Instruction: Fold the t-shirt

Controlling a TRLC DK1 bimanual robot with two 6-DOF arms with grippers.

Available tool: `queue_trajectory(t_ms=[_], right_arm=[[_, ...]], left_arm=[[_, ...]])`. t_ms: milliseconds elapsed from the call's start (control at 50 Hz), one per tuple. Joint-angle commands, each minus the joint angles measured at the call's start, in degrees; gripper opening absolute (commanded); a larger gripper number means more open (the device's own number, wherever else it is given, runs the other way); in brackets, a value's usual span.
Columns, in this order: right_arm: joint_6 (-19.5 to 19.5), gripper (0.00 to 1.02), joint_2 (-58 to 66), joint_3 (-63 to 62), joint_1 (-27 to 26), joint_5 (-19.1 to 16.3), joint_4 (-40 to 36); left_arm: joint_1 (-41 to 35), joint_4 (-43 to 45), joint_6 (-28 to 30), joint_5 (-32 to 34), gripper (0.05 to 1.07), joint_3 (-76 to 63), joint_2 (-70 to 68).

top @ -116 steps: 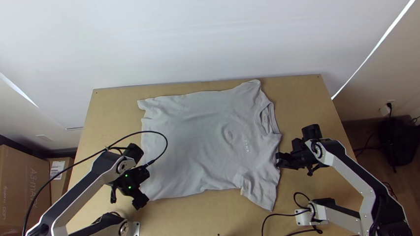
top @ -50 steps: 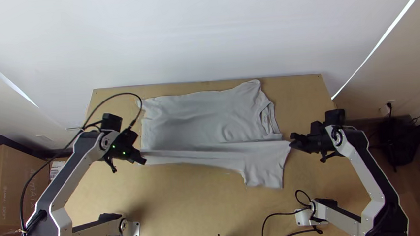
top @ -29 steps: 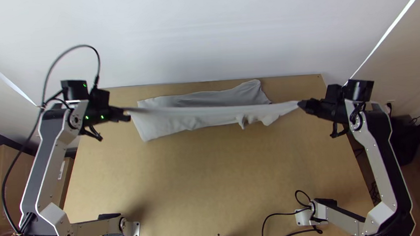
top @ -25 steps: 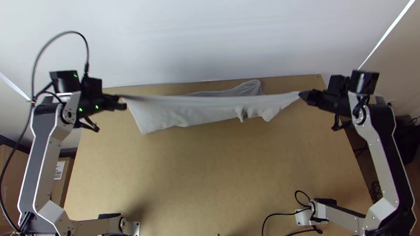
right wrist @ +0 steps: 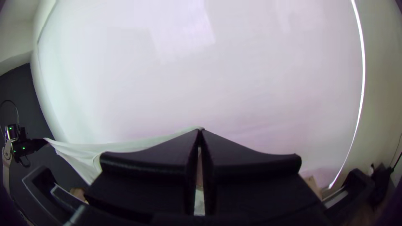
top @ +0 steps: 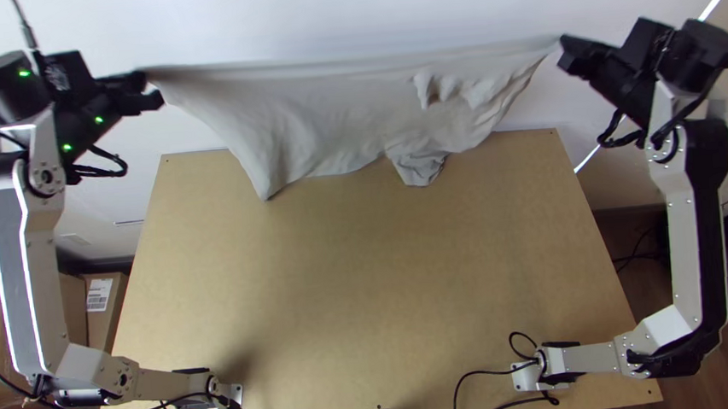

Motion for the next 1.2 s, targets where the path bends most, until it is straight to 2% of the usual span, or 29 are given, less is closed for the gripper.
queue_trajectory(t_ms=[0,240,480,560,640,800,900,1060,1180], right_arm=[[1.1,0.02,-2.2,6.0,-0.8,3.8,4.5],[5.3,0.02,-8.4,13.1,-0.9,4.9,7.0],[6.3,0.02,-22.8,7.4,-0.6,4.9,7.5],[6.7,0.02,-26.6,5.9,1.1,4.9,7.5],[7.9,0.02,-29.1,5.5,2.6,4.8,7.0],[12.2,0.02,-30.8,6.7,2.6,3.9,7.1],[13.0,0.02,-31.4,5.8,2.6,2.8,4.7],[14.0,0.02,-35.6,-7.3,2.6,1.5,3.6],[14.7,0.02,-40.1,-22.4,5.1,0.1,2.9]], left_arm=[[1.2,4.8,-3.2,-3.5,0.08,4.0,-3.9],[1.2,9.1,-6.0,-4.7,0.08,4.4,-11.8],[1.3,9.1,-7.7,-4.7,0.08,3.9,-21.2],[1.3,8.5,-9.2,-4.7,0.08,3.8,-24.0],[0.9,7.7,-11.5,-4.7,0.08,3.8,-26.6],[0.3,5.8,-12.8,-4.2,0.08,3.3,-30.3],[0.2,4.5,-13.9,-3.9,0.08,1.1,-32.1],[-1.2,2.1,-16.5,-3.0,0.08,-11.9,-37.0],[-1.2,0.4,-18.7,2.3,0.08,-30.1,-42.7]])
